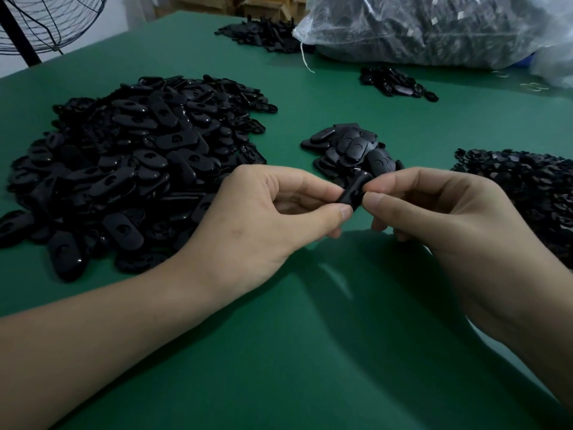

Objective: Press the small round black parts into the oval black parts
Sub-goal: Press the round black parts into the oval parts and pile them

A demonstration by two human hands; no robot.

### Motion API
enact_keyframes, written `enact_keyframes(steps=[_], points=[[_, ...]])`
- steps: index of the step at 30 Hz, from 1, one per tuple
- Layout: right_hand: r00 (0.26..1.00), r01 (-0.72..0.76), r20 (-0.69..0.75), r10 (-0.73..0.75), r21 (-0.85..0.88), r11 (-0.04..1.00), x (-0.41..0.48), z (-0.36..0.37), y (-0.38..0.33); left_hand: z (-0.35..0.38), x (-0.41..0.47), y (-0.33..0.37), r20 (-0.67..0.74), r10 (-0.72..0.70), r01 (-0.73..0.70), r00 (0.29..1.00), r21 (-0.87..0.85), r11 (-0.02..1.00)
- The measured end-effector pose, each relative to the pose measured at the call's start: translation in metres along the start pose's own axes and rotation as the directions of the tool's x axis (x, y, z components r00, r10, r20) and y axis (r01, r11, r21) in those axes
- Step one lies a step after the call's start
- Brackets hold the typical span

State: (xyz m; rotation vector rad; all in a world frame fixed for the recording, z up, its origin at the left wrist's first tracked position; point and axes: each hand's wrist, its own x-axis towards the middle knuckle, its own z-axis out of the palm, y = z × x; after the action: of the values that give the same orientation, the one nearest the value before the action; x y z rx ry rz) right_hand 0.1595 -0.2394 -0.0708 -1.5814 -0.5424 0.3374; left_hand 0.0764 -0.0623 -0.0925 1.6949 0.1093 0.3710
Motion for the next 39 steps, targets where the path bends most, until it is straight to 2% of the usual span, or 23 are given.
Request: enact_keyframes(steps=[7,10,17,19,22,24,33,39], points=[[0.998,0.058,0.009,-0.058,-0.082,0.995,-0.0002,0.0000,0.0025,0.0000,-0.0005,0.0001,0.013,-0.030,0.030,0.999,-0.001,1.000],[0.993,0.116,0.000,-0.118,-0.187,0.976,-0.0013,0.0006,0.0040,-0.0004,-0.0001,0.0004,0.040,-0.044,0.044,0.998,0.008,0.999],[0.933,0.309,-0.006,-0.360,-0.500,0.809,-0.0047,0.0032,0.0025,0.0008,0.0007,0.0027,0.061,-0.087,0.088,0.994,-0.019,0.996],[0.933,0.309,-0.015,-0.360,-0.480,0.821,-0.0047,0.0036,0.0026,0.0004,0.0011,0.0034,0.069,-0.098,0.100,0.993,-0.028,0.995],[0.958,0.257,-0.026,-0.286,-0.366,0.895,-0.0038,0.0029,0.0028,0.0006,0.0013,0.0036,0.067,-0.108,0.111,0.992,-0.038,0.993],[0.964,0.243,-0.013,-0.267,-0.370,0.897,-0.0041,0.0023,0.0025,0.0011,0.0014,0.0032,0.059,-0.110,0.112,0.992,-0.034,0.993],[0.956,0.261,0.015,-0.293,-0.498,0.827,-0.0067,0.0029,-0.0001,0.0031,-0.0025,0.0008,0.019,-0.036,0.035,0.999,0.057,0.998],[0.890,0.362,0.034,-0.455,-0.659,0.659,-0.0086,0.0057,-0.0001,0.0031,-0.0020,0.0023,0.013,-0.039,0.039,0.999,0.011,0.999]])
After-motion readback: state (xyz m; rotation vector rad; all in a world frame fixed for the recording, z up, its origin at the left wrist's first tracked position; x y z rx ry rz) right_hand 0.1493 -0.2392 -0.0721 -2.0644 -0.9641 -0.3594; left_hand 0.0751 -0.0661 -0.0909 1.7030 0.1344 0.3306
